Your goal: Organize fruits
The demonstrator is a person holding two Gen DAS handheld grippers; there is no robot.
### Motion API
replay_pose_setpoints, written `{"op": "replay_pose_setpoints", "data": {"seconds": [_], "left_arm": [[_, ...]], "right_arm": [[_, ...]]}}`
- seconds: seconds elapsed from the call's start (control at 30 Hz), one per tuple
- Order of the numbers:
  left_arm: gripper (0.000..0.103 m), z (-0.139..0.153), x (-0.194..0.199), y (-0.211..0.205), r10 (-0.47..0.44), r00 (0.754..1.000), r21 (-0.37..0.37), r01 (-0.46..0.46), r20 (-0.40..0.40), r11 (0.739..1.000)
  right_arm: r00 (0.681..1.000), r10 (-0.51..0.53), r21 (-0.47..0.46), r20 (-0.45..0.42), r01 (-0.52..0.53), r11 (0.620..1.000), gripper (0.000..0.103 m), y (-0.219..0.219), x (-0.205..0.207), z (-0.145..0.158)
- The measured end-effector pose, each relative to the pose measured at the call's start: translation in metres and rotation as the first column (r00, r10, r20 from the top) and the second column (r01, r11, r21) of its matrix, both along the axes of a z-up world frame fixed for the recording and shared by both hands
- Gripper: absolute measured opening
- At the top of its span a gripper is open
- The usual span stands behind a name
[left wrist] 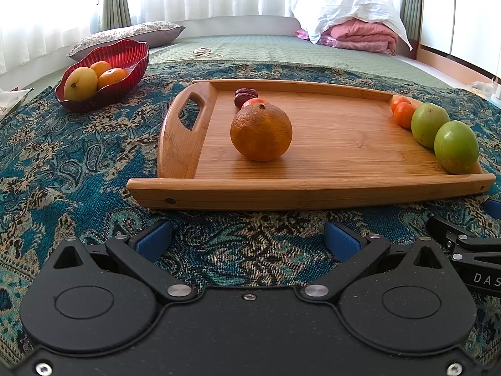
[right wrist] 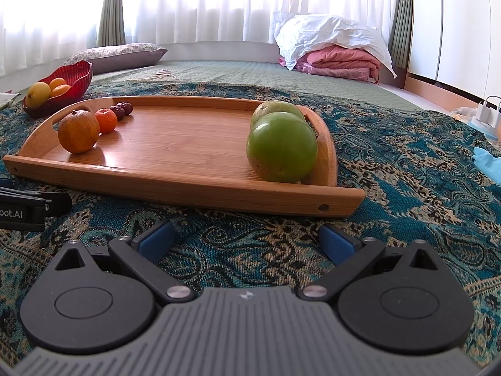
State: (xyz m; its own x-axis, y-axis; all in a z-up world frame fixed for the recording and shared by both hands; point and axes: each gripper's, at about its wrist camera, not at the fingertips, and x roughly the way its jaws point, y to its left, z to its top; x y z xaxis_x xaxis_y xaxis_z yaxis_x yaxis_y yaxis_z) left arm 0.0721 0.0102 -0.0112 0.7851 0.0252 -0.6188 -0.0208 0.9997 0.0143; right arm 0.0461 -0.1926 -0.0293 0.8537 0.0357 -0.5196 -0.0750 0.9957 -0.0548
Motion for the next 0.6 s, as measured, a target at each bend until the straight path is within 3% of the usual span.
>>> {"op": "replay_pose_setpoints", "data": {"seconds": [0.6], "left_arm": [[0.103, -0.0002, -0.0010, 0.0001, 0.000, 1.000, 0.002, 0.000, 0.006, 1.000]], "right_arm": [[1.000, 0.000, -0.001, 0.001, 0.000, 1.000, 0.103, -0.0001, -0.0002, 0.0001]]}}
